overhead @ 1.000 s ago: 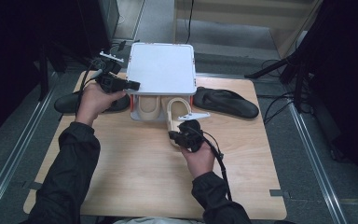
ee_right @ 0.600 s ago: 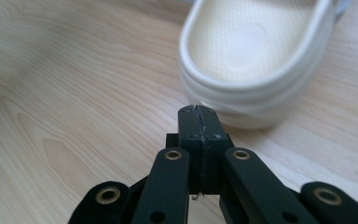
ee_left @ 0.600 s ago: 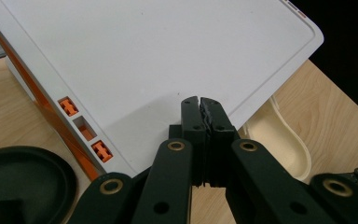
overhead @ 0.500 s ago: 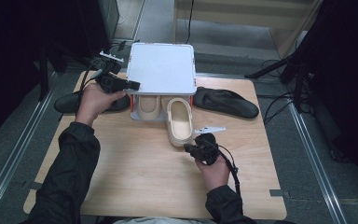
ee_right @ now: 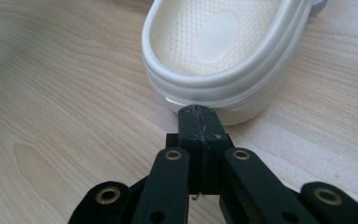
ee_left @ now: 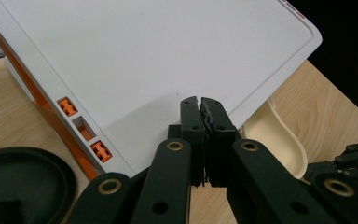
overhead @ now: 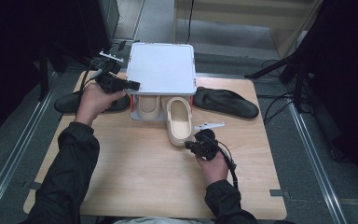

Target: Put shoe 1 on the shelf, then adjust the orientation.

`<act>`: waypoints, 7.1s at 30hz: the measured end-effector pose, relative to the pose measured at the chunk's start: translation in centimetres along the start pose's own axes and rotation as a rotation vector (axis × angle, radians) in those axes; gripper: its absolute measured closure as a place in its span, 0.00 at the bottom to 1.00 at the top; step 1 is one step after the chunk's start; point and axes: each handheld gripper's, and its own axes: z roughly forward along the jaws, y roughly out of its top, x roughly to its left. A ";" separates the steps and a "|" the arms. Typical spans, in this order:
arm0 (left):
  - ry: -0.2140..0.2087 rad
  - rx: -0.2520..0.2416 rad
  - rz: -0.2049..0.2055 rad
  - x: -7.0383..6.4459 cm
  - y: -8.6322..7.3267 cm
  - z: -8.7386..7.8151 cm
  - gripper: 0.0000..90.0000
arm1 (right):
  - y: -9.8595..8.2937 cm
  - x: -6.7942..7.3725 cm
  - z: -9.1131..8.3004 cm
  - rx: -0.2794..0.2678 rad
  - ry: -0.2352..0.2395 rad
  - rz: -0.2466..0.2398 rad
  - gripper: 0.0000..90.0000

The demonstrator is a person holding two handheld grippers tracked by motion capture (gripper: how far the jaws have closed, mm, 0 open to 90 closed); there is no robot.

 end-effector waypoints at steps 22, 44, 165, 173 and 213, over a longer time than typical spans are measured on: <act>0.001 -0.002 0.004 0.0 0.0 0.0 0.99 | 4.1 -0.2 2.6 0.000 -0.009 -0.017 1.00; -0.006 0.000 0.005 0.0 0.1 0.0 0.97 | 7.7 -0.8 6.4 -0.058 -0.012 0.051 1.00; 0.335 0.082 -0.324 15.5 -14.5 -4.2 1.00 | -1.3 -1.3 -3.2 -0.125 0.175 -0.094 0.57; 0.330 0.093 -0.334 13.9 -15.4 -4.6 1.00 | -0.5 -1.0 -2.9 -0.126 0.192 -0.112 0.56; 0.197 0.119 -0.263 3.4 -16.6 -2.8 1.00 | 1.2 -0.1 -2.0 -0.119 0.238 -0.147 0.54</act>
